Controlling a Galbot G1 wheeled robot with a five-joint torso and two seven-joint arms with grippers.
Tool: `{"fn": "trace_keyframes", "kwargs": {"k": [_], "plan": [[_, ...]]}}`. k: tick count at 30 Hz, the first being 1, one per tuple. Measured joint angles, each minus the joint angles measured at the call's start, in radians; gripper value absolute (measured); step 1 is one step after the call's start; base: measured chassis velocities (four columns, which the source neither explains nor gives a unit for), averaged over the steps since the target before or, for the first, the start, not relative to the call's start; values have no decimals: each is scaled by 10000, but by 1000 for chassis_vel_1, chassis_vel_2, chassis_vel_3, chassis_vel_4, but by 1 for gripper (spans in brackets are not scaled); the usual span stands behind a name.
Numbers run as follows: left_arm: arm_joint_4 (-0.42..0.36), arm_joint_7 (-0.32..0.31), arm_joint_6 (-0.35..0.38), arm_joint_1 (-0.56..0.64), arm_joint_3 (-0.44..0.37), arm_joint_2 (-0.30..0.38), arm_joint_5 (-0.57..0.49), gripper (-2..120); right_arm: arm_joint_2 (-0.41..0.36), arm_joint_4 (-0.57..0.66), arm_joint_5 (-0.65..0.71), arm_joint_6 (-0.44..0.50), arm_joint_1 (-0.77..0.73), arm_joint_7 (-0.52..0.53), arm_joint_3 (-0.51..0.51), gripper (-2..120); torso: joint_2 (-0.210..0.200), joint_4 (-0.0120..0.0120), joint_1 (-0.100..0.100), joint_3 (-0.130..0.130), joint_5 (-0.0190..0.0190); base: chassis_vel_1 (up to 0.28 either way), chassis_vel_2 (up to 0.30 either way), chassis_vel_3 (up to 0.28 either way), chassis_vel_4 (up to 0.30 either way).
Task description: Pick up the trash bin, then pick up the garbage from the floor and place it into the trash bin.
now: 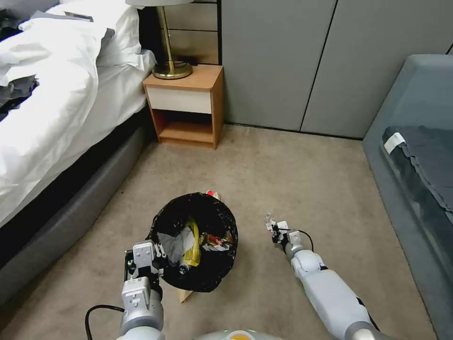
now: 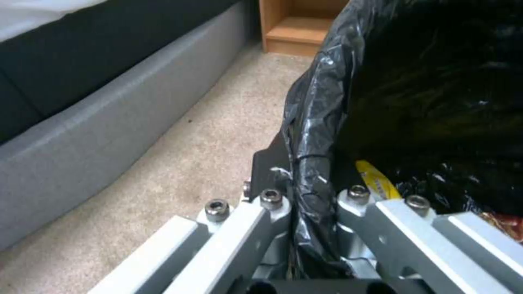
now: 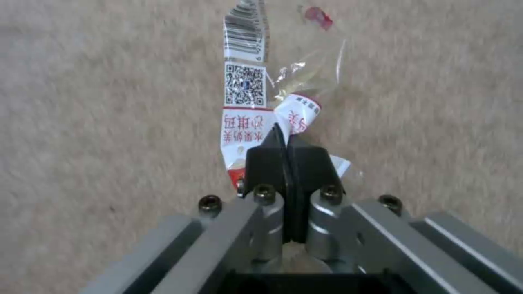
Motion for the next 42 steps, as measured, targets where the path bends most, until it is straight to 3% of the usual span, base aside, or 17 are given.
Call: {"fn": "trace_keyframes", "kwargs": {"k": [3, 9, 13, 14, 17, 18, 22, 26, 33, 42], "plan": [[-11, 0, 2, -5, 1, 0, 0, 3, -34, 301, 104, 23, -126, 49, -3, 0, 0, 0, 1, 0, 0, 0, 0, 0, 0], [-23, 2, 8, -56, 35, 25, -3, 3, -311, 2465, 502, 25, -973, 372, -11, 0, 0, 0, 0, 0, 0, 0, 0, 0, 0], [63, 15, 18, -99, 143, 35, 1, 3, -724, 6002, 833, 116, -2039, 471, 58, 0, 0, 2, 0, -1, -2, 0, 0, 0, 0], [63, 15, 18, -99, 143, 35, 1, 3, -724, 6002, 833, 116, -2039, 471, 58, 0, 0, 2, 0, -1, -2, 0, 0, 0, 0], [63, 16, 39, -116, 199, 51, -17, 3, -1057, 8811, 1388, 961, -2823, -551, 71, 0, 0, 0, 0, -1, -1, 0, 0, 0, 0], [63, 16, 39, -116, 199, 51, -17, 3, -1057, 8811, 1388, 961, -2823, -551, 71, 0, 0, 0, 0, -1, -1, 0, 0, 0, 0], [31, 29, 104, -167, 216, 121, -75, 3, -1456, 11456, 1786, 1768, -3719, -2824, -272, 0, 0, -2, 0, -2, -1, 0, 0, 0, 0], [30, 30, 114, -161, 216, 163, -110, 3, -1664, 12045, 1239, 1850, -4216, -3502, -842, 0, 0, 0, 0, -2, -1, 0, 0, 0, 0], [-22, 29, 159, -235, 194, 176, -188, 3, -1907, 11489, 84, 2180, -4962, -3582, -1672, 0, 0, -1, 0, -1, 1, 0, 0, 0, 0], [-47, 29, 244, -407, 162, 237, -289, 3, -2055, 10520, -286, 2480, -5355, -4409, -1538, 0, 0, -1, 0, -1, 0, 0, 0, 0, 0]]}}
